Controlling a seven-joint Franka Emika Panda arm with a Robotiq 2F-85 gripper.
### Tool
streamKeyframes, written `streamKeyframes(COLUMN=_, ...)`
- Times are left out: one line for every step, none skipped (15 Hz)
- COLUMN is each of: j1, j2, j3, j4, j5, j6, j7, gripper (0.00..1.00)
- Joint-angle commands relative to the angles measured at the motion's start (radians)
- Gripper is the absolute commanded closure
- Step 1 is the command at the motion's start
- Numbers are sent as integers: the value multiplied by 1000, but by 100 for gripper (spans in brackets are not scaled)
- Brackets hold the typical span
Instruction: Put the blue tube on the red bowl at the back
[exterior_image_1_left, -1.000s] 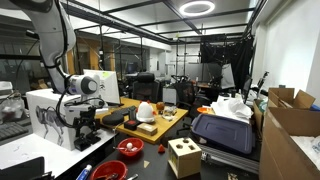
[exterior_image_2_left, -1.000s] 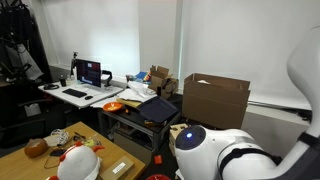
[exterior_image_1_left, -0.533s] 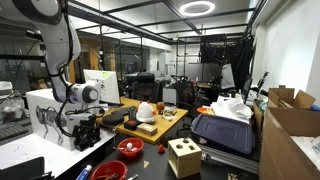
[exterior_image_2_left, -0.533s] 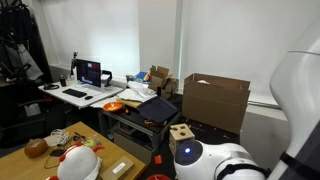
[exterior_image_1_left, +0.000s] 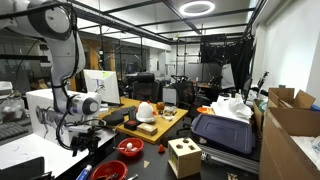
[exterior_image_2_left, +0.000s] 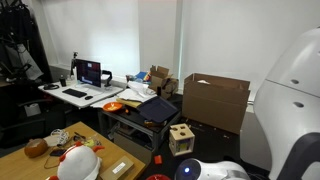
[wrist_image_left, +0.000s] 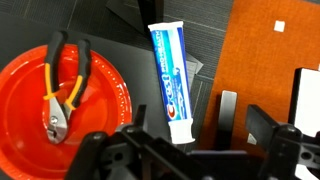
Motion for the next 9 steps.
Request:
streamKeyframes(j1=23, j2=80, j3=-14, j4=56, j5=3, j6=39, j7=-7, gripper=0)
streamKeyframes(j1=23, j2=99, j3=-13, j4=68, j5=8, j6=48, j7=-10, gripper=0)
streamKeyframes(j1=23, j2=115, j3=-12, j4=77, j5=10, j6=58, j7=-13, gripper=0)
streamKeyframes(j1=22, j2=129, j3=-11, j4=86, j5=12, j6=65, j7=-16, gripper=0)
streamKeyframes(j1=20, j2=141, j3=-9, j4=93, j5=15, j6=71, j7=-18, gripper=0)
streamKeyframes(j1=17, j2=152, j3=-7, j4=101, j5=20, j6=75, j7=-21, gripper=0)
streamKeyframes(j1=17, j2=160, j3=-7, j4=106, j5=21, j6=80, j7=-21, gripper=0)
streamKeyframes(j1=15, j2=168, j3=-7, j4=111, j5=23, j6=85, j7=-24, gripper=0)
streamKeyframes(j1=14, j2=175, j3=-8, j4=114, j5=24, j6=90, j7=-25, gripper=0)
